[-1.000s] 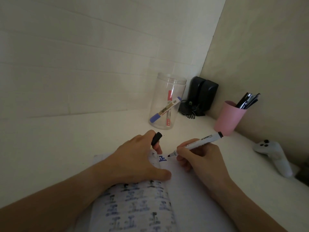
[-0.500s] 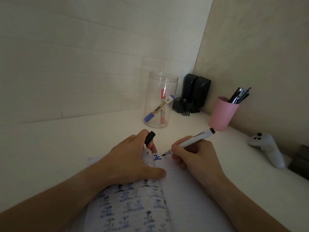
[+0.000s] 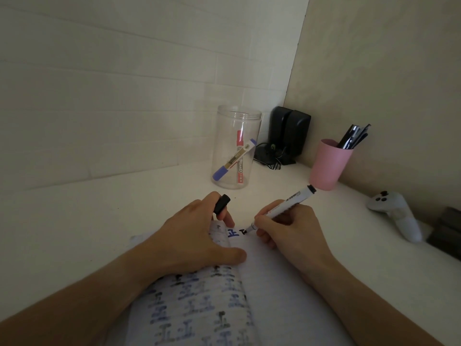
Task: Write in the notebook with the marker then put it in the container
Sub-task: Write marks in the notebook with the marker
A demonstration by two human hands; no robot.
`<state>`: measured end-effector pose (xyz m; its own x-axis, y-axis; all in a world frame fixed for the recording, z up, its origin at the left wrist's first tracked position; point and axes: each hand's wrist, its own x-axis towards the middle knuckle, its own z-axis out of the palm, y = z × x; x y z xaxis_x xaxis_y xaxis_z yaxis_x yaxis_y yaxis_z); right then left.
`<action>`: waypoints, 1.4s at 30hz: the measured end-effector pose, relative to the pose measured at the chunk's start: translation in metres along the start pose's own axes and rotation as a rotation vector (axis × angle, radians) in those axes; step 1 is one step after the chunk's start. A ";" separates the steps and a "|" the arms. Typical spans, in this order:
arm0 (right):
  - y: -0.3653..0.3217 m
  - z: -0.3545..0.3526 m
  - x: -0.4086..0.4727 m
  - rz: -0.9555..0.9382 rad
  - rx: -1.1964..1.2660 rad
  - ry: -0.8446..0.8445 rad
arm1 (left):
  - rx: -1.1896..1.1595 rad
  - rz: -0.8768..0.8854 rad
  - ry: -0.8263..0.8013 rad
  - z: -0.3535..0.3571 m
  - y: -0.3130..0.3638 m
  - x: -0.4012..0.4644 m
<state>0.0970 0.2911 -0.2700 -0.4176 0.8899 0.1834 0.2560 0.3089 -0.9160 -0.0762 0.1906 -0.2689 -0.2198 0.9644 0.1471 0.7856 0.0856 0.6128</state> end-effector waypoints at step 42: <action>0.003 -0.005 0.001 -0.167 0.101 0.105 | 0.027 -0.005 -0.009 0.000 0.000 -0.002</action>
<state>0.1021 0.2945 -0.2707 -0.3524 0.8608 0.3672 0.1002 0.4248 -0.8997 -0.0757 0.1891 -0.2687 -0.2193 0.9660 0.1371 0.7997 0.0974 0.5924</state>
